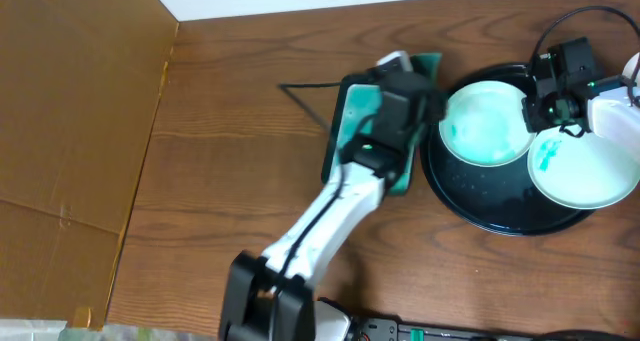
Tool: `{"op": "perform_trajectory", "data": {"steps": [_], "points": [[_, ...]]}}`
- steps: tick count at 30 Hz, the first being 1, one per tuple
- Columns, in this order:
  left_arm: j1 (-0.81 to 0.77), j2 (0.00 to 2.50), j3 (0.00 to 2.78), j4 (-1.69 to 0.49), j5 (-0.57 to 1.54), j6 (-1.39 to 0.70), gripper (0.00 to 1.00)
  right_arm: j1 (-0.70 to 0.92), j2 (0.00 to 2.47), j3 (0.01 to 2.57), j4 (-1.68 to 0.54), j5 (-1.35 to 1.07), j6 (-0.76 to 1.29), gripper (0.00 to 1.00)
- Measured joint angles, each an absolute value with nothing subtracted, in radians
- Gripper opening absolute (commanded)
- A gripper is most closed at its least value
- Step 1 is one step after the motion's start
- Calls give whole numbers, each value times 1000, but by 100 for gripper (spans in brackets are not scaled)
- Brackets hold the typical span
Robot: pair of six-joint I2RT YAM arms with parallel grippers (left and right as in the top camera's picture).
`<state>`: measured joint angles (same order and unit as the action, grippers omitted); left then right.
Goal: Clean dirty plates on tray and stack at the side
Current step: 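Lift the mint-green plate with the right gripper and move it right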
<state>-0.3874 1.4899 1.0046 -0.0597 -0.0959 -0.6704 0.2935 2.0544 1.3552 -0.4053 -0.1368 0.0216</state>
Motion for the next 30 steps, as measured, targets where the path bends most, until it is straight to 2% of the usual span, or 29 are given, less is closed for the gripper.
{"op": "perform_trajectory", "data": {"steps": [5, 10, 12, 14, 19, 24, 30], "points": [[-213, 1421, 1004, -289, -112, -641, 7, 365, 1935, 1347, -402, 88, -75, 1], [-91, 1423, 1003, -386, -112, -627, 7, 494, 1796, 1345, -322, 452, -281, 1], [-72, 1424, 1003, -394, -112, -627, 7, 529, 1772, 1346, -284, 548, -376, 1], [-64, 1425, 1003, -397, -112, -620, 7, 586, 1747, 1345, -213, 687, -562, 1], [-64, 1425, 1003, -398, -112, -579, 7, 675, 1745, 1345, -94, 859, -853, 1], [-64, 1425, 1003, -402, -111, -571, 8, 696, 1745, 1346, -151, 853, -820, 1], [-64, 1425, 1003, -404, -66, -571, 10, 585, 1745, 1345, -358, 529, -492, 1]]}}
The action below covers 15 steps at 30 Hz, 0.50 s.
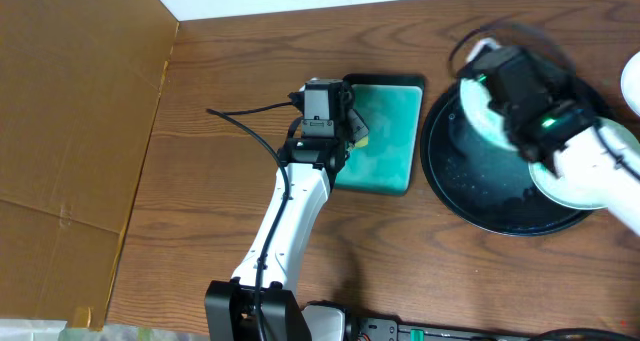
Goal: Clean dirty plates on tray and stack at the side
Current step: 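Lift the mint-green plate with the right gripper and move it right, then grip the next mint-green plate with the right gripper and bring sponge over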
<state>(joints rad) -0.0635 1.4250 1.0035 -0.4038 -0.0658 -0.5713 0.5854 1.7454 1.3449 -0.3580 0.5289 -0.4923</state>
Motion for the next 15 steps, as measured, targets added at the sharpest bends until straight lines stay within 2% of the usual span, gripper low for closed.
{"op": "perform_trajectory", "data": {"steps": [3, 6, 11, 15], "points": [[-64, 1425, 1003, -397, -25, -571, 13, 472, 1745, 1345, -405, 350, -331, 1], [-64, 1425, 1003, -383, 19, -571, 9, 361, 1752, 1345, -431, 182, -205, 1], [-64, 1425, 1003, -342, 86, -572, 9, 230, 1833, 1345, -427, -92, -108, 1], [-75, 1425, 1003, -332, 149, -615, 7, 204, 1943, 1345, -423, -187, -63, 1]]}}
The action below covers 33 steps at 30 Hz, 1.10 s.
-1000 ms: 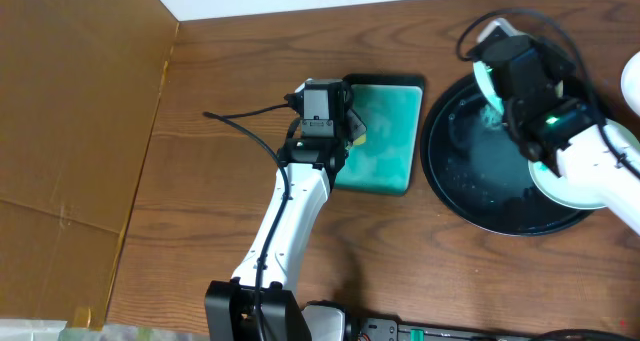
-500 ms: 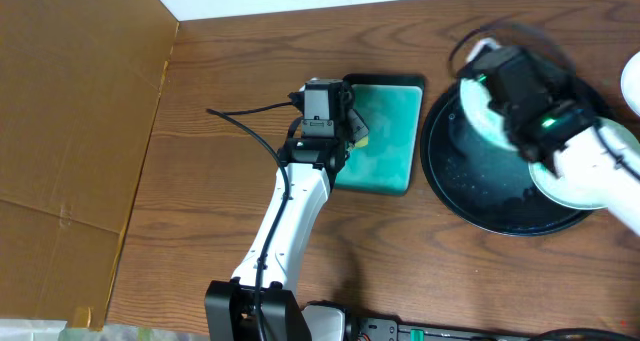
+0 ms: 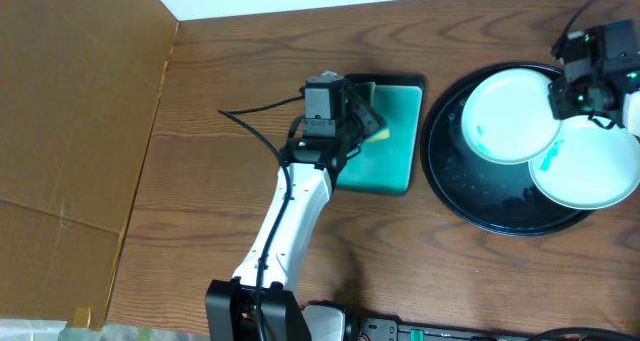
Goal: Clean dirty plates on tray and stack at the side
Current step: 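Grip the next mint-green plate with the right gripper and bring sponge over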
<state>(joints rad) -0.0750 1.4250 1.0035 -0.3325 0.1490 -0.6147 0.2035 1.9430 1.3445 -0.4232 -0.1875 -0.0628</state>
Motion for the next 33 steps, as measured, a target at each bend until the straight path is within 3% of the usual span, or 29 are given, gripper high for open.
{"op": "perform_trajectory", "data": {"steps": [12, 27, 33], "points": [[-344, 1546, 1002, -52, 191, -785, 7, 207, 2070, 1345, -319, -274, 0, 1], [-408, 1620, 1002, 57, 154, -855, 7, 262, 2070, 1345, -240, -216, 1, 1], [-476, 1784, 1002, 208, 116, -944, 7, 283, 2070, 1345, -277, -178, 1, 1]]}}
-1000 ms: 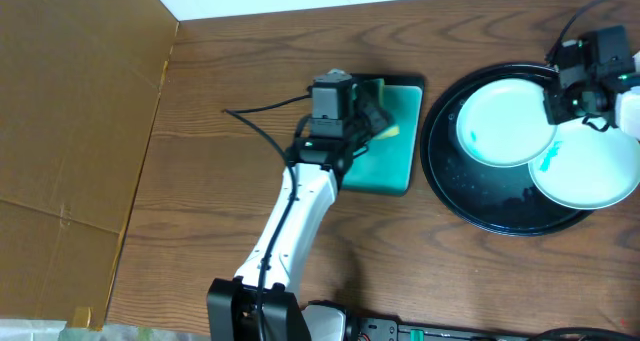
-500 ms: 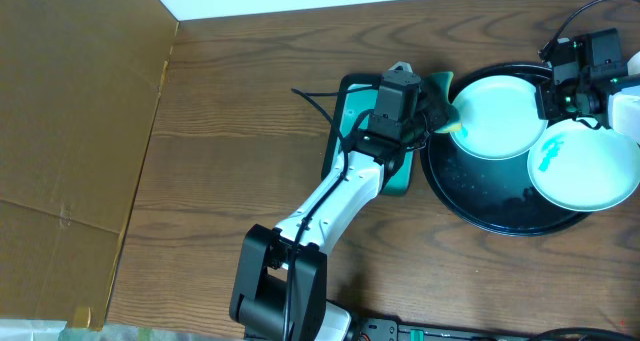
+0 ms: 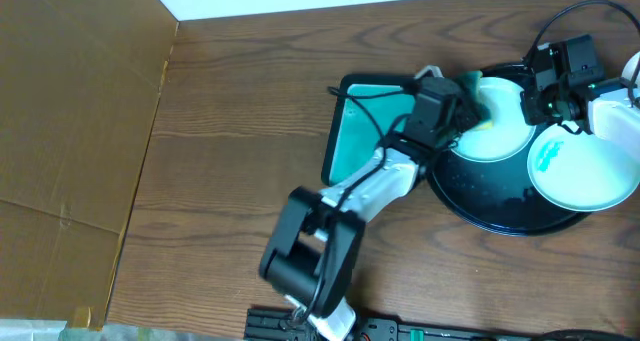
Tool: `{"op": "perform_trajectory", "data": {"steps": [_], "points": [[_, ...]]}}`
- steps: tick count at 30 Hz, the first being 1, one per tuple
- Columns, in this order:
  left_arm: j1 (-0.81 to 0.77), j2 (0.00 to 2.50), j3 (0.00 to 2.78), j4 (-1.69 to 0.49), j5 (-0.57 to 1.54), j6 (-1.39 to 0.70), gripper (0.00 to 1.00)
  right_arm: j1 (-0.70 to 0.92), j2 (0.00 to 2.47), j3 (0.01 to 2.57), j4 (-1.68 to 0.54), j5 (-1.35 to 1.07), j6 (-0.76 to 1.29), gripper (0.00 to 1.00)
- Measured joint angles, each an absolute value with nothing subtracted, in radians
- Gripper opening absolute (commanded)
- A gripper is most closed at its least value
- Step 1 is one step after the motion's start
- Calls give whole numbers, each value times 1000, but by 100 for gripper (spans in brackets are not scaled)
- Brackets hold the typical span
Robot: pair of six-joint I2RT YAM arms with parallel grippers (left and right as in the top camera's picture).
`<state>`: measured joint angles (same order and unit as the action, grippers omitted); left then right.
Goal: Clean dirty plates on tray and stack at the side
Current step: 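Grip the next mint-green plate with the right gripper and bring sponge over, then scrub the held mint-green plate with the sponge in the left gripper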
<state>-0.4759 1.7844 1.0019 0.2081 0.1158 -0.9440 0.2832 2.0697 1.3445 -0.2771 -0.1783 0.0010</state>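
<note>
A white plate [image 3: 498, 139] lies at the upper left of the round dark tray [image 3: 500, 213]. My left gripper [image 3: 468, 109] is over this plate's left part, shut on a yellow-green sponge [image 3: 484, 123] that touches the plate. At the plate's right rim my right gripper [image 3: 548, 105] appears shut on it. A second white plate [image 3: 590, 171] with a teal smear [image 3: 545, 159] rests on the tray's right side, overlapping the first.
A teal rectangular tray [image 3: 352, 131] sits left of the dark tray, partly under my left arm. A large brown cardboard sheet [image 3: 70, 131] covers the table's left side. A black cable runs from the left wrist.
My left gripper has moved with the sponge from the teal tray's left part onto the upper-left plate. My right gripper and that plate have shifted slightly left.
My left gripper was first at the teal tray's right edge, beside a teal-smeared plate held by my right gripper. Then the left was at the teal tray's left part with the sponge while the right arm shifted the plate. Now the sponge is on that plate.
</note>
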Motion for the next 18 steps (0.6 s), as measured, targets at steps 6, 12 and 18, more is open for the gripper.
{"op": "perform_trajectory", "data": {"steps": [6, 12, 18], "points": [[-505, 1895, 1001, 251, 90, -973, 7, 283, 2070, 1314, -273, -148, 1, 1], [-506, 1937, 1002, 216, -8, -913, 7, 283, 2069, 1314, -275, -143, 2, 1], [-498, 1936, 1010, 163, -157, -753, 7, 285, 2070, 1314, -280, -156, 11, 1]]}}
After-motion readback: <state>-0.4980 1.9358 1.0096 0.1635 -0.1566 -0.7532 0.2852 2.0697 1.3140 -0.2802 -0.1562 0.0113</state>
